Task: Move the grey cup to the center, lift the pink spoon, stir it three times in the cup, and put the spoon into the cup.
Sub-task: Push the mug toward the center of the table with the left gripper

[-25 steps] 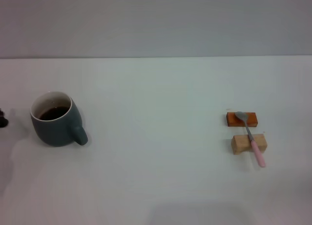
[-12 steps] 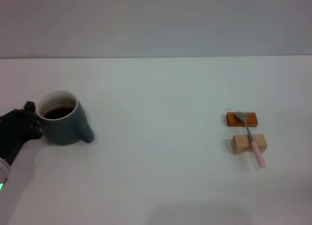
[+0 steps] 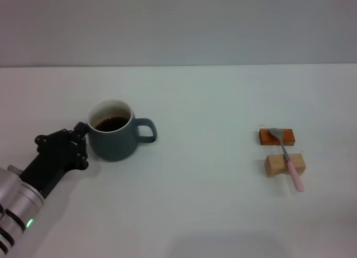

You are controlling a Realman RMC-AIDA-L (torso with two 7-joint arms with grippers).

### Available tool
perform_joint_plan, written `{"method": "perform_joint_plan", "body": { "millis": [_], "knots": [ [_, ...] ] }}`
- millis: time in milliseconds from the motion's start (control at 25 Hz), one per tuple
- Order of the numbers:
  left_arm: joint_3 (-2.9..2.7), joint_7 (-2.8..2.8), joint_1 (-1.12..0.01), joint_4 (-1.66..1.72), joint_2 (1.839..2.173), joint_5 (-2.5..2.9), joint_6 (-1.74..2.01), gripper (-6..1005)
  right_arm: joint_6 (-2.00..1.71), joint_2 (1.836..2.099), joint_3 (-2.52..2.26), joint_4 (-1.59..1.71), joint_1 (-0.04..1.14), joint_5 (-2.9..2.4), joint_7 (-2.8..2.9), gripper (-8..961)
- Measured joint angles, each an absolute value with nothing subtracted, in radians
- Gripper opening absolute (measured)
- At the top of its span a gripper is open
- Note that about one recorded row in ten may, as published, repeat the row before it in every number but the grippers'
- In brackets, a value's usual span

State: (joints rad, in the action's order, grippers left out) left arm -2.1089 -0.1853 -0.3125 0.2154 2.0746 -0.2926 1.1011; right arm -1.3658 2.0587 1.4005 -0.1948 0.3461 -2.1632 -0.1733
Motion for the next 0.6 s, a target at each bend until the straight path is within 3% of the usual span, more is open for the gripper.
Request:
{"method": "perform_joint_plan", "body": {
  "millis": [600],
  "knots": [
    [-1.96, -0.182, -0.368, 0.209, 2.066, -0.301, 1.023, -1, -1.389, 2.057, 1.4, -0.213, 0.303, -2.169, -0.172, 692]
  ]
}}
